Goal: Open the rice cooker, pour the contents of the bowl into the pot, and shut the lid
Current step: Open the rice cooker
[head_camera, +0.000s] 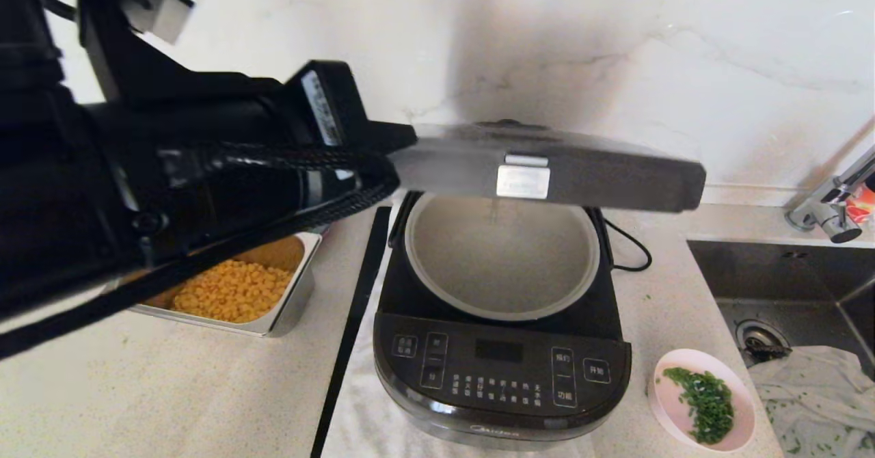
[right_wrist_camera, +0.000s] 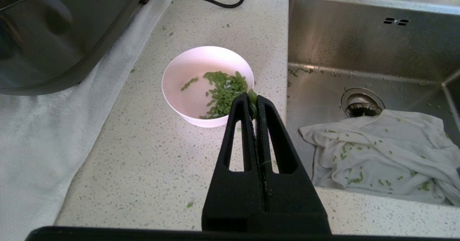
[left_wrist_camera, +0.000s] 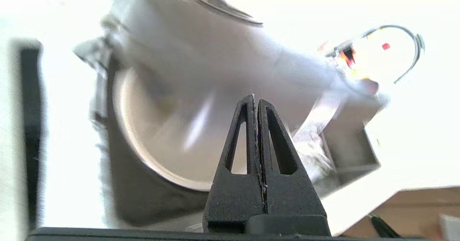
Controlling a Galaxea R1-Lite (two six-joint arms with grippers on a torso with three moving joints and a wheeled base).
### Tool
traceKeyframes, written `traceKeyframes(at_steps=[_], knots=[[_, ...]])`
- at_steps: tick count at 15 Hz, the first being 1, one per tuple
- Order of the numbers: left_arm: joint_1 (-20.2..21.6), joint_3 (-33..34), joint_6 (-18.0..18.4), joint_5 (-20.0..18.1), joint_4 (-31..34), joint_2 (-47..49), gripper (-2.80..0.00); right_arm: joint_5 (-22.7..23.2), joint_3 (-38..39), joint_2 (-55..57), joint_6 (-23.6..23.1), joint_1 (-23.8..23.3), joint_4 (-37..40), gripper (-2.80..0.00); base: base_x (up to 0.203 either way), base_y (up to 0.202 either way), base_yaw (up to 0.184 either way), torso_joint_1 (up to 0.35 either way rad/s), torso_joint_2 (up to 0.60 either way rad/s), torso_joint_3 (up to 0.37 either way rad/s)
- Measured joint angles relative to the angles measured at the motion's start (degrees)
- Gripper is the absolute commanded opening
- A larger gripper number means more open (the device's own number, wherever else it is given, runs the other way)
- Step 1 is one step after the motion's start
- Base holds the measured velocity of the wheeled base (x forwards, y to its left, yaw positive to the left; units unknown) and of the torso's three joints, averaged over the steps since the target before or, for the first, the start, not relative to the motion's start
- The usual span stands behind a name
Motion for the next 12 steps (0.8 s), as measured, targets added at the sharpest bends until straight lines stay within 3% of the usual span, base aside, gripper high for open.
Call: traceKeyframes(at_steps=[3,8,12], knots=[[1.9,-1.1,3.61,0.07,3.66,-5.16,-2.8,0.0,0.0,0.0,0.02,0.0,0.0,-2.8,0.0,0.0,0.0,0.0,0.0,0.0],[3.57,1.93,3.87,-1.76,14.04,-14.97,-2.8,0.01,0.0,0.0,0.0,0.02,-0.02,-2.8,0.0,0.0,0.0,0.0,0.0,0.0],[3.42,5.05,2.86,-14.65,26.18,-19.5,-2.8,0.02,0.0,0.0,0.01,0.02,-0.01,-2.8,0.0,0.0,0.0,0.0,0.0,0.0]])
